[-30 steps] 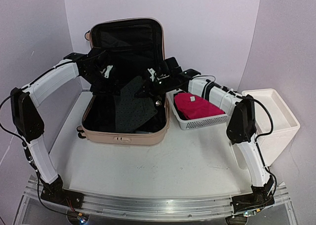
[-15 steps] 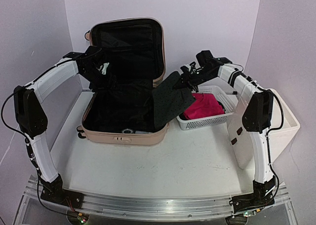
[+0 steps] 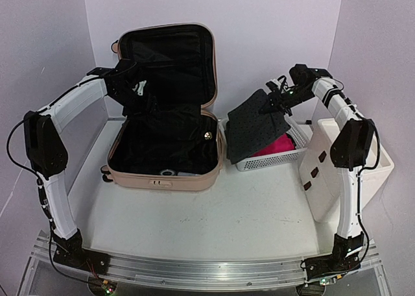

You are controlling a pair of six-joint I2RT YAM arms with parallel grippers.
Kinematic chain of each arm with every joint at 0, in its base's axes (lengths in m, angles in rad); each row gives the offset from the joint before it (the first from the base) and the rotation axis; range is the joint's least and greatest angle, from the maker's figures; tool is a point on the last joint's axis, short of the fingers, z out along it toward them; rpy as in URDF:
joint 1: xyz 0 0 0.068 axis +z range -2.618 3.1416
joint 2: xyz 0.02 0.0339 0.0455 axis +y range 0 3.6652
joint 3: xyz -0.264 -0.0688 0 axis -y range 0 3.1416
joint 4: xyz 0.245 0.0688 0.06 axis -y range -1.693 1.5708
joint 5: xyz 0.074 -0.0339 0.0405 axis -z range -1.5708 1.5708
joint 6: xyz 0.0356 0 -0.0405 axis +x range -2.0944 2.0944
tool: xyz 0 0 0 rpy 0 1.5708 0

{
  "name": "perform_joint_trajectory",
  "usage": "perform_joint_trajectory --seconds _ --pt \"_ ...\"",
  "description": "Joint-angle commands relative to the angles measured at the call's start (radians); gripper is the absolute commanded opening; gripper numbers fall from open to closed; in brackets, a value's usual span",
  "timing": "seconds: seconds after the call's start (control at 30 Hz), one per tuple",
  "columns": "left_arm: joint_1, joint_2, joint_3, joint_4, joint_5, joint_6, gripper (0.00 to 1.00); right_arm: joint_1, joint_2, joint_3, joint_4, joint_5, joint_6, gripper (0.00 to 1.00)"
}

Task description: Open, take out, and arrange the luggage

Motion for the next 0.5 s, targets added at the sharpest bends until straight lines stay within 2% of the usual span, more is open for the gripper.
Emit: perform_joint_trajectory --seconds 0.0,0.23,0.47 --pt "0.004 0.023 0.069 0.039 0.051 -0.056 0.66 -0.035 0.023 0.105 -0.016 -0.008 -0.156 0.00" --pt "0.004 0.044 0.088 0.050 0.084 -0.085 0.65 -0.060 0.118 0.169 -0.017 0.002 -0.294 0.00" --pt "0.004 0.061 0.102 0.050 0.096 -0.106 0.65 -0.059 0.153 0.198 0.004 0.090 -0.333 0.00"
